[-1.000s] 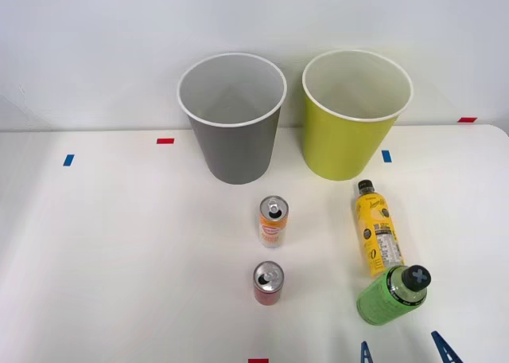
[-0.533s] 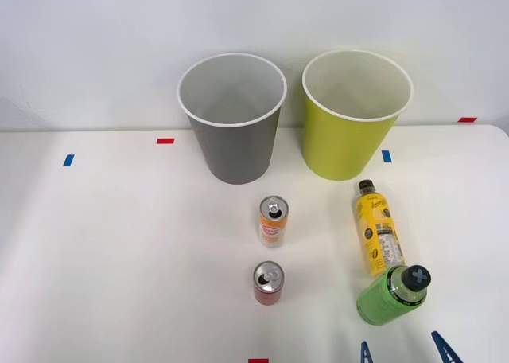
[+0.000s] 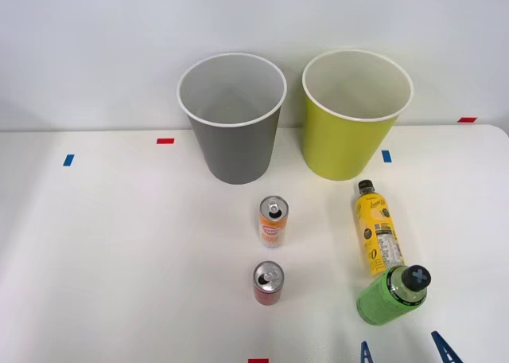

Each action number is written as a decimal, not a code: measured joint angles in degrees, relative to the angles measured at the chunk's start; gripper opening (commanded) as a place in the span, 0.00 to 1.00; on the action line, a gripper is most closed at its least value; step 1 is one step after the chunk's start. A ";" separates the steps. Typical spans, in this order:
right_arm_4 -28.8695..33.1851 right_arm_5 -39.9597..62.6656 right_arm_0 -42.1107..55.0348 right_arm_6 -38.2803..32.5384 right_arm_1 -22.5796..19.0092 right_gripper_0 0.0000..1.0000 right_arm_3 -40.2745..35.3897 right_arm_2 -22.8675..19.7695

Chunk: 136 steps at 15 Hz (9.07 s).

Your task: Put cans in the gray bin, plastic bottles in the light green bin

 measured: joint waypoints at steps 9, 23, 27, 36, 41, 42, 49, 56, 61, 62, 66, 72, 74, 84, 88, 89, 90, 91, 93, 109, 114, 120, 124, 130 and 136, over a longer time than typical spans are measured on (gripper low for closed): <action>0.00 0.00 0.00 0.00 0.00 1.00 0.00 0.00; 0.00 0.00 0.00 0.00 0.00 1.00 0.00 0.00; 0.00 0.00 0.00 0.00 0.00 1.00 0.00 0.00; 0.00 0.00 0.00 0.00 0.00 1.00 0.00 0.00; -1.26 -4.41 -4.23 0.52 0.53 1.00 5.85 0.15; -1.56 -5.64 -5.08 0.74 0.50 1.00 6.35 -0.03; -2.75 -6.14 -5.35 2.43 -0.18 1.00 6.43 -4.05; -6.00 -4.74 -10.06 4.99 -2.25 1.00 6.50 -0.40; -7.15 -0.75 -14.74 5.45 -2.71 1.00 6.51 0.31; -7.65 0.02 -15.77 5.55 -2.89 1.00 6.51 0.61; -9.37 2.03 -19.38 5.85 -4.54 1.00 6.51 1.15; -11.32 2.46 -21.02 5.97 -6.99 0.28 6.51 2.36; -11.83 2.46 -20.85 6.05 -7.28 0.04 6.51 2.64; -12.25 2.14 -19.72 6.17 -7.23 0.00 5.19 2.38; -11.36 2.90 -17.83 5.91 -9.32 0.00 -0.27 3.44; -11.31 5.03 -17.61 5.87 -10.08 0.00 -2.24 3.70; -11.30 7.99 -17.30 5.82 -10.78 0.00 -5.08 3.85; -11.41 11.17 -17.03 5.75 -11.32 0.00 -8.11 3.93; -12.55 17.79 -16.82 5.55 -11.85 0.00 -14.54 4.04; -18.75 59.12 -45.04 2.22 -5.31 0.00 -34.83 -4.50; -18.96 76.03 -56.91 1.44 -1.02 0.00 -34.77 -11.04; -18.94 79.25 -66.08 0.77 0.67 0.00 -27.46 -13.92; -18.01 74.09 -72.53 0.93 1.20 0.00 -16.43 -14.37; -16.54 70.98 -80.69 1.42 0.40 0.00 -2.75 -15.93; -16.03 69.41 -81.14 1.41 0.25 0.85 -1.06 -15.93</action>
